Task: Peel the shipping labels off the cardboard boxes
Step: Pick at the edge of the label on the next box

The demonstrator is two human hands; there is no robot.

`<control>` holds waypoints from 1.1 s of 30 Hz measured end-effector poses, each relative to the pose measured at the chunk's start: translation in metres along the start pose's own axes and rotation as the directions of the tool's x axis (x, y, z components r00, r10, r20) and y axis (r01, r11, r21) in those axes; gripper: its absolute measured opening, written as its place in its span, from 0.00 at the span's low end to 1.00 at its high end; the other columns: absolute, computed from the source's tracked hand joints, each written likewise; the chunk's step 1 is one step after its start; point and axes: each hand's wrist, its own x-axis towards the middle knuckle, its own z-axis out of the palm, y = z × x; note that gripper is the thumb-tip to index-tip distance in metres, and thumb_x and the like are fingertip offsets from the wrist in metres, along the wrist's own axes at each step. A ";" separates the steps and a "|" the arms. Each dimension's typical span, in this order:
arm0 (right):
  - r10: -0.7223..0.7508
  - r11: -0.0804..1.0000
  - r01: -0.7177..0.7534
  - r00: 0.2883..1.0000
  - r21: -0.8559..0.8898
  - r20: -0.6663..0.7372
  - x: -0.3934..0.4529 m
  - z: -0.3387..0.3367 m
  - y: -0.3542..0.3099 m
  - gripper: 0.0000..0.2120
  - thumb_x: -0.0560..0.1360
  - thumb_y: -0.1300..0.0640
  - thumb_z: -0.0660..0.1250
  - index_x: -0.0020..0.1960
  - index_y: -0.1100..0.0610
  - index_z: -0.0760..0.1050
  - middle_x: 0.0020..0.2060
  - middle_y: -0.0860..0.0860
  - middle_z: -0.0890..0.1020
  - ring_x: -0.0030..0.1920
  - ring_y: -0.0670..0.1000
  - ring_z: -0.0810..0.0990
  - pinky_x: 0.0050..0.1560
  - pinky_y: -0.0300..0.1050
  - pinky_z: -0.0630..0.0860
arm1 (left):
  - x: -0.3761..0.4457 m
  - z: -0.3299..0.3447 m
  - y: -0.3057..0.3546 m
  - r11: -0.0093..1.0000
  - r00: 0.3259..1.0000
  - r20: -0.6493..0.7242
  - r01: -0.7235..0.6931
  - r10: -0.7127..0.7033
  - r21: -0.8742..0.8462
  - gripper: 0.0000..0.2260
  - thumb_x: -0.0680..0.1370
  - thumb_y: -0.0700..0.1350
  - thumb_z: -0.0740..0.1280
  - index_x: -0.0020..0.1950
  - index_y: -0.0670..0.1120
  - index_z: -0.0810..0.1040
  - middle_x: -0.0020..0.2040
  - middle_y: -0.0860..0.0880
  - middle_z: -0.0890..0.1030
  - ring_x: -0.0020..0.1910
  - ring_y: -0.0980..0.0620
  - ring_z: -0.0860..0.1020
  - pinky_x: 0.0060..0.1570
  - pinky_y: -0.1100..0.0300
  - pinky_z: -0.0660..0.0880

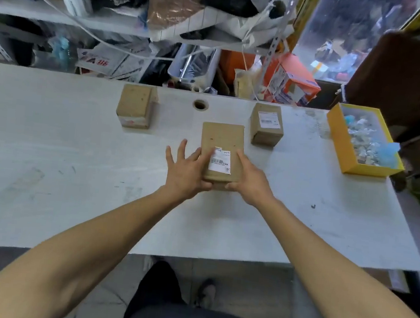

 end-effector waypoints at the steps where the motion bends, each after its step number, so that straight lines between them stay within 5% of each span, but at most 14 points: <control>1: 0.004 1.000 -0.004 1.000 0.007 0.000 -0.009 0.000 0.009 0.49 0.69 0.57 0.76 0.79 0.43 0.49 0.68 0.51 0.74 0.62 0.54 0.75 0.55 0.42 0.73 | -0.008 0.007 0.008 1.000 1.000 0.002 0.005 -0.005 -0.004 0.44 0.68 0.63 0.70 0.78 0.59 0.51 0.74 0.55 0.67 0.78 0.36 0.46 0.70 0.29 0.43; 10: -0.002 1.000 0.003 0.997 -0.008 0.082 -0.058 0.008 0.066 0.49 0.69 0.55 0.76 0.79 0.46 0.49 0.70 0.50 0.72 0.64 0.54 0.73 0.60 0.45 0.72 | -0.064 0.049 0.054 0.998 0.997 0.041 0.067 -0.067 -0.004 0.42 0.70 0.61 0.70 0.78 0.59 0.51 0.76 0.53 0.66 0.78 0.37 0.46 0.71 0.31 0.43; 14: 0.015 0.989 -0.028 0.996 0.143 0.087 -0.065 0.014 0.074 0.46 0.69 0.53 0.74 0.79 0.45 0.51 0.71 0.47 0.69 0.67 0.51 0.71 0.63 0.43 0.70 | -0.068 0.056 0.056 0.997 0.996 0.050 0.079 -0.078 -0.020 0.43 0.70 0.68 0.67 0.79 0.60 0.51 0.77 0.52 0.63 0.78 0.38 0.48 0.74 0.34 0.45; 17: 0.067 0.978 -0.062 0.998 0.199 -0.018 -0.059 0.015 0.071 0.34 0.73 0.50 0.70 0.76 0.49 0.61 0.69 0.49 0.68 0.67 0.50 0.70 0.67 0.47 0.68 | -0.063 0.055 0.058 0.988 0.996 0.054 0.077 -0.070 -0.134 0.39 0.72 0.71 0.63 0.78 0.56 0.56 0.76 0.46 0.63 0.77 0.39 0.49 0.74 0.40 0.51; 21: 0.042 0.994 -0.022 0.981 0.105 -0.192 -0.036 0.014 0.054 0.17 0.77 0.52 0.66 0.64 0.52 0.76 0.62 0.50 0.71 0.62 0.50 0.74 0.62 0.45 0.71 | -0.044 0.049 0.054 0.958 0.998 0.012 0.064 -0.063 -0.278 0.30 0.76 0.58 0.66 0.74 0.51 0.62 0.75 0.44 0.62 0.75 0.39 0.53 0.68 0.41 0.64; 26: 0.102 0.991 -0.075 0.958 0.106 -0.268 -0.030 0.025 0.045 0.13 0.75 0.55 0.69 0.59 0.53 0.80 0.60 0.49 0.72 0.60 0.50 0.74 0.55 0.39 0.69 | -0.036 0.048 0.050 0.938 0.994 0.102 0.060 -0.027 -0.342 0.31 0.76 0.58 0.64 0.77 0.56 0.58 0.78 0.41 0.55 0.76 0.40 0.53 0.69 0.44 0.62; 33: 0.077 0.995 -0.055 0.955 0.085 -0.287 -0.026 0.030 0.042 0.08 0.76 0.56 0.69 0.53 0.51 0.83 0.67 0.47 0.71 0.64 0.49 0.69 0.59 0.38 0.66 | -0.041 0.061 0.056 0.921 0.993 0.108 0.074 -0.035 -0.383 0.31 0.76 0.60 0.52 0.79 0.56 0.51 0.79 0.40 0.52 0.73 0.37 0.60 0.67 0.44 0.66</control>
